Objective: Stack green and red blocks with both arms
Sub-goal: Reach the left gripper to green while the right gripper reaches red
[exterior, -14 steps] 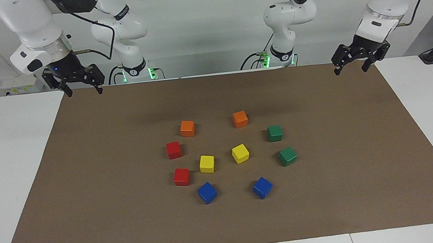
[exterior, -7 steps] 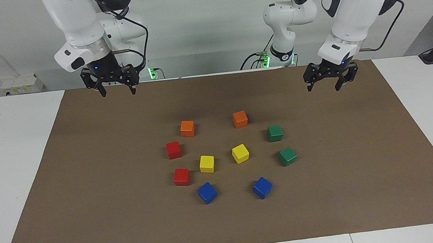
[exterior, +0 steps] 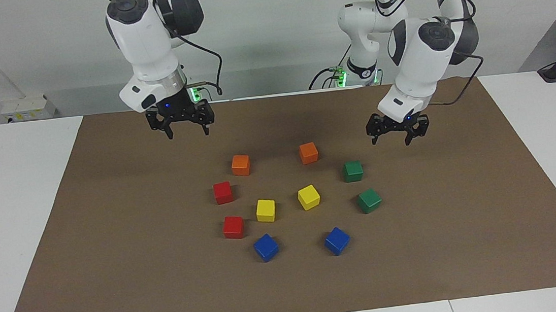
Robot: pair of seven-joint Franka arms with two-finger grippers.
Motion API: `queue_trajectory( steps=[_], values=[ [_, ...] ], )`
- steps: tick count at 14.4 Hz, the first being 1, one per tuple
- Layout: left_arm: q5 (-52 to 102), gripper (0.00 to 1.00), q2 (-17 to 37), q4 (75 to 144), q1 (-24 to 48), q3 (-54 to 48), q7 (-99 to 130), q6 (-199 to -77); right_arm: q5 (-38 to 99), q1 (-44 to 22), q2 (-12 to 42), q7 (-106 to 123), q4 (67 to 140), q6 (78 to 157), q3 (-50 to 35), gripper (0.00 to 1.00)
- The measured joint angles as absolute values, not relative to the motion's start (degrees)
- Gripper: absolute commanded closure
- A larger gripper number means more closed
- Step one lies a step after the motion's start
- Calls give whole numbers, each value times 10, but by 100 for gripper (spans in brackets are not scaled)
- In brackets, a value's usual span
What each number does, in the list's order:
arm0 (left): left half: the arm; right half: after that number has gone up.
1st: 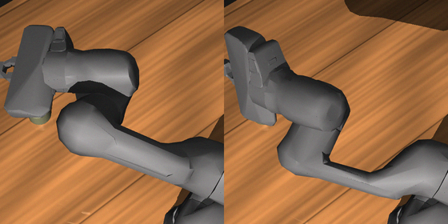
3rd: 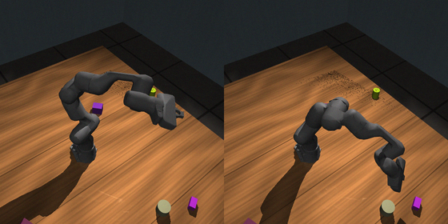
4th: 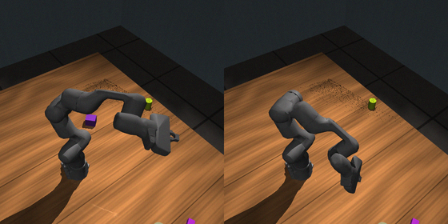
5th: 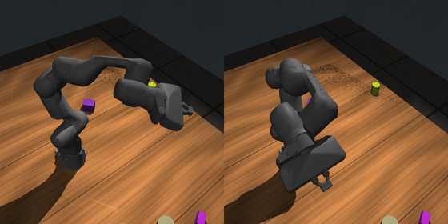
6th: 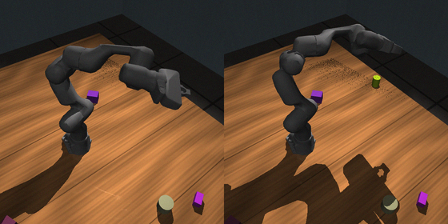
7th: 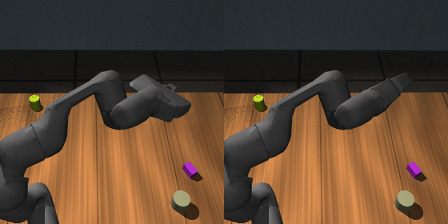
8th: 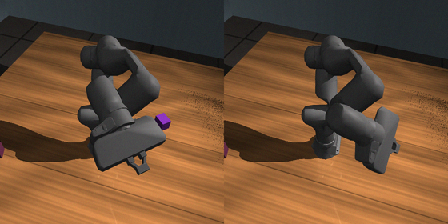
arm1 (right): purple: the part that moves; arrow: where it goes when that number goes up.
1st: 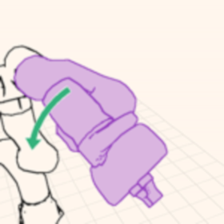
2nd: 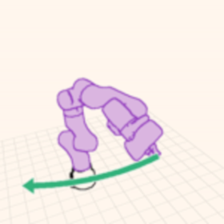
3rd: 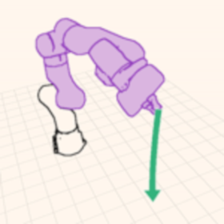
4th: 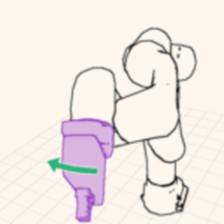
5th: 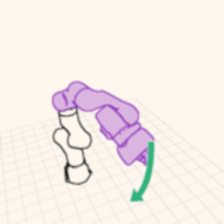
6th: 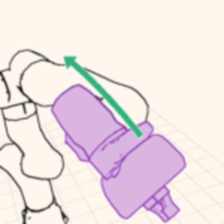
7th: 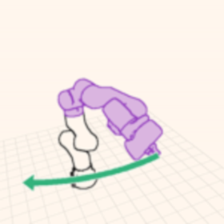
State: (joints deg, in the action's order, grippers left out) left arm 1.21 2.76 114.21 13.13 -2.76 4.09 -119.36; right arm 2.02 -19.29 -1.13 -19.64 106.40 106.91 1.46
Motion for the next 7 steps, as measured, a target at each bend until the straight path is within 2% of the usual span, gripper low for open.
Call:
queue_trajectory(
  steps=[7],
  values=[
    [12, 0, 81, 1161, 159, -28, 117, -1275, 20, -201, 28, -199, 1107, 1157, 16, 0]
  ],
)
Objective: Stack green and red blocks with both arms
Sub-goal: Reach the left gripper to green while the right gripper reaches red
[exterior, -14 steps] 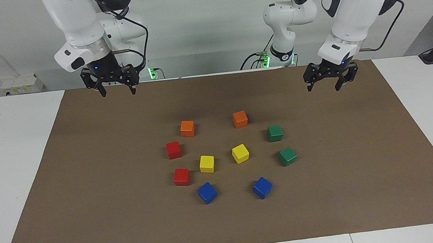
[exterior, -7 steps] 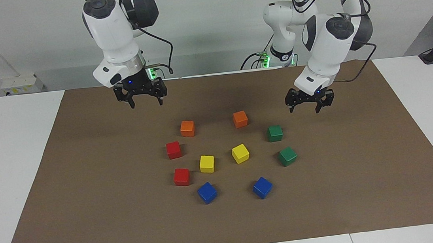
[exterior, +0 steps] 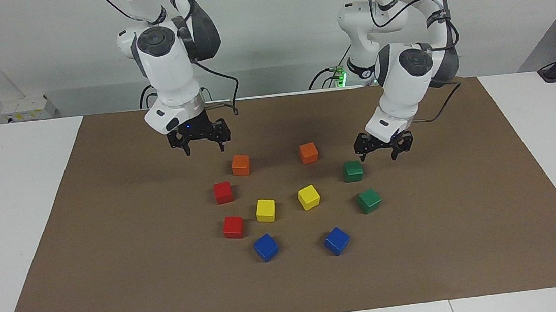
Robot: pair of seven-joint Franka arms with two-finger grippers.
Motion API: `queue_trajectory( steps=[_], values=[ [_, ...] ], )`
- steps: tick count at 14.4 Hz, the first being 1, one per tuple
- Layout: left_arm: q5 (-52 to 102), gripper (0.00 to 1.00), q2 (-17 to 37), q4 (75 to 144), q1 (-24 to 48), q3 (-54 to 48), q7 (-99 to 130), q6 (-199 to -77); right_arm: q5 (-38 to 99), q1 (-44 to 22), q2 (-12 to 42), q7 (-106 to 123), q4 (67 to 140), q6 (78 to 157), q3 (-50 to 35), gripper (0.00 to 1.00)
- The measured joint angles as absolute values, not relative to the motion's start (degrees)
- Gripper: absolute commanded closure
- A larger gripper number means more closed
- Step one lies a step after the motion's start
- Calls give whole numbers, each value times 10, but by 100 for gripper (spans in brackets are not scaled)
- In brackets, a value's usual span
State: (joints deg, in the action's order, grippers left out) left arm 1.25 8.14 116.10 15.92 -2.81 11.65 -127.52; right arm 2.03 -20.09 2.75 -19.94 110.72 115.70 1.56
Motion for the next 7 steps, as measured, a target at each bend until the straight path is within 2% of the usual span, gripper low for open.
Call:
queue_trajectory(
  steps=[7],
  values=[
    [13, 0, 124, 1163, 183, -28, 163, -1304, 20, -209, 32, -199, 1165, 1228, 15, 0]
  ],
)
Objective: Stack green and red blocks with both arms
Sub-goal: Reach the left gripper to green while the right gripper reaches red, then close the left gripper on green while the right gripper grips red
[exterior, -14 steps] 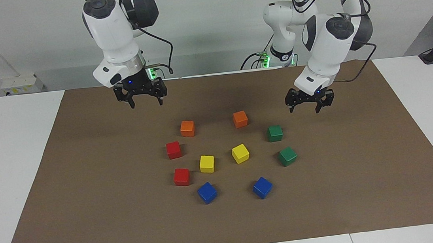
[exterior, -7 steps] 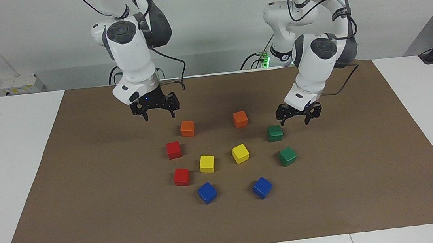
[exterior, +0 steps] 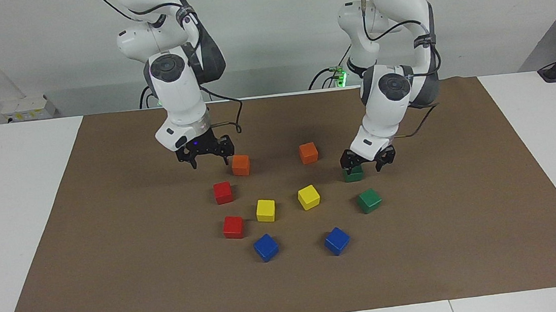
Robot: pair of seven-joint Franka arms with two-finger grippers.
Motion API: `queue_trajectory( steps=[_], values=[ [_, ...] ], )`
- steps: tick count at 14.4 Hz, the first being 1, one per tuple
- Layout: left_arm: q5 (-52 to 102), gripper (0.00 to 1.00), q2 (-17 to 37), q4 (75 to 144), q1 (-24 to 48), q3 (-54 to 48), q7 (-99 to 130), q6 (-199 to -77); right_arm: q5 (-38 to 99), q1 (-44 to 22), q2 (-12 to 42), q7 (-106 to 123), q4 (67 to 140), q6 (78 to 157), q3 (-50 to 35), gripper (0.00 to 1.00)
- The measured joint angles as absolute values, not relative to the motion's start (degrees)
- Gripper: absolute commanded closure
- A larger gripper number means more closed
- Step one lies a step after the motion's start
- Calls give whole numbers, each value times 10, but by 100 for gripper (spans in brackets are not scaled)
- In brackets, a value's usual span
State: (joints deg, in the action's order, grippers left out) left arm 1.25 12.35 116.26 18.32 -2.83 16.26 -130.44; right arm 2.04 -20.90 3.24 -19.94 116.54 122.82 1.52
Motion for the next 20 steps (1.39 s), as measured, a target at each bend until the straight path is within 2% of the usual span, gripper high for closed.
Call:
queue_trajectory(
  steps=[7, 12, 17, 18, 19, 20],
  values=[
    [13, 0, 142, 1166, 188, -28, 164, -1309, 20, -216, 49, -199, 1171, 1264, 15, 0],
    [13, 0, 148, 1194, 191, -28, 165, -1342, 20, -217, 64, -199, 1171, 1272, 15, 0],
    [13, 8, 149, 1196, 191, -28, 175, -1356, 20, -217, 70, -197, 1171, 1283, 15, 0],
    [13, 18, 150, 1196, 191, -28, 176, -1359, 20, -217, 74, -197, 1171, 1287, 15, 0],
    [13, 44, 152, 1196, 193, -28, 177, -1363, 20, -217, 78, -196, 1171, 1292, 15, 0],
    [13, 85, 154, 1197, 196, -29, 178, -1365, 20, -217, 82, -194, 1171, 1298, 15, 0]
  ],
)
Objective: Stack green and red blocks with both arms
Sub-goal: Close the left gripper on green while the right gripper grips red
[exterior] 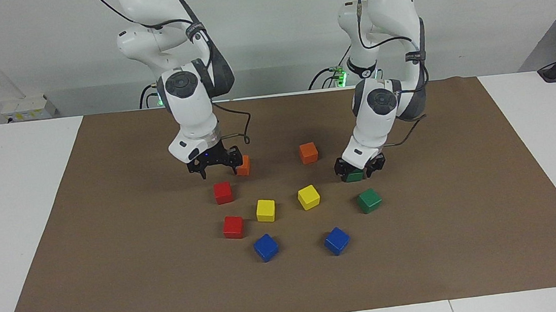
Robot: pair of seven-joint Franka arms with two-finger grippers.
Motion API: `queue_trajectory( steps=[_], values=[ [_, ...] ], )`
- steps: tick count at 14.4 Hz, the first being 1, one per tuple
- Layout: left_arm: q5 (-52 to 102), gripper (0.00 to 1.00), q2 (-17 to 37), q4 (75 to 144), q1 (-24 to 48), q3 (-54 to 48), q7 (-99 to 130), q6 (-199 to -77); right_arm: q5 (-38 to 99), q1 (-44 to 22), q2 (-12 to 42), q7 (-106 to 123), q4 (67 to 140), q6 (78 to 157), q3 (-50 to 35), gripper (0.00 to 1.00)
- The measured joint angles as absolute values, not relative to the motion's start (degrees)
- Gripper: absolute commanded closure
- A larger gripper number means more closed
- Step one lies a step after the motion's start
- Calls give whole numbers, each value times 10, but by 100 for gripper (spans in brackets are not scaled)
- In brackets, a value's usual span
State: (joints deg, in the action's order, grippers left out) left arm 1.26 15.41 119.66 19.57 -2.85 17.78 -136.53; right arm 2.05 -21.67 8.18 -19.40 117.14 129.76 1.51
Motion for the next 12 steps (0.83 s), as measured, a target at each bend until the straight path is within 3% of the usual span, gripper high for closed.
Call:
queue_trajectory(
  steps=[1, 12],
  values=[
    [13, 100, 156, 1197, 200, -28, 183, -1366, 20, -217, 86, -190, 1172, 1304, 15, 0],
    [13, 100, 137, 1171, 189, -12, 185, -1313, 20, -213, 129, -151, 1214, 1401, 21, 0]
  ],
)
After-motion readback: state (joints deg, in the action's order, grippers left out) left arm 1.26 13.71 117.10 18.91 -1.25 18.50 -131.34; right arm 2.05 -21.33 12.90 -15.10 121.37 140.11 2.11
